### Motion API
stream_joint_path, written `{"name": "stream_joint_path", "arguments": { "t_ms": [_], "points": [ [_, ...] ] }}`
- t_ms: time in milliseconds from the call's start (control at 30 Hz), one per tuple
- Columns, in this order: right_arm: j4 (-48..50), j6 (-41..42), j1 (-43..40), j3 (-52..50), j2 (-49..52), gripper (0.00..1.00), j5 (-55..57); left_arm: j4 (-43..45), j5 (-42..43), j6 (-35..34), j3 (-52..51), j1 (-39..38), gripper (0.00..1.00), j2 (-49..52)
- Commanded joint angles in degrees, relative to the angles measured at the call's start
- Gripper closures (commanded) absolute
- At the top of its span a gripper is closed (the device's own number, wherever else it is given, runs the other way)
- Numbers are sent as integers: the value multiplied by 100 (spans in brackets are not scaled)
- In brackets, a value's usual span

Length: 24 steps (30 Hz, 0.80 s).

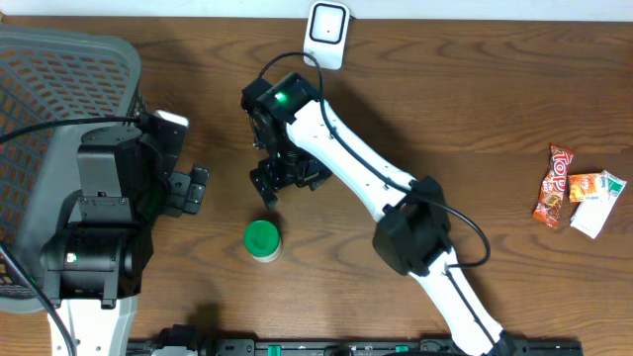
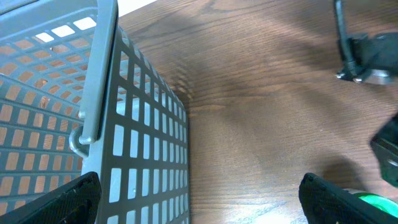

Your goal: Scan the item barcode

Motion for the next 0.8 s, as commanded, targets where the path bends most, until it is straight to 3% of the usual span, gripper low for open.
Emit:
{"name": "stream_joint_path", "arguments": {
  "t_ms": [0,133,500,767],
  "points": [
    [-94,-101,144,7,-468,8,-107,2,26,-55,-7,28,1,0],
    [-83,402,173,7,-527,1,-114,2,26,-55,-7,28,1,0],
    [903,4109,315,-142,-490,1,297,2,26,-55,-7,28,1,0],
    [1335,4284,575,-828,-490,1,350,2,26,-55,-7,28,1,0]
  ]
}}
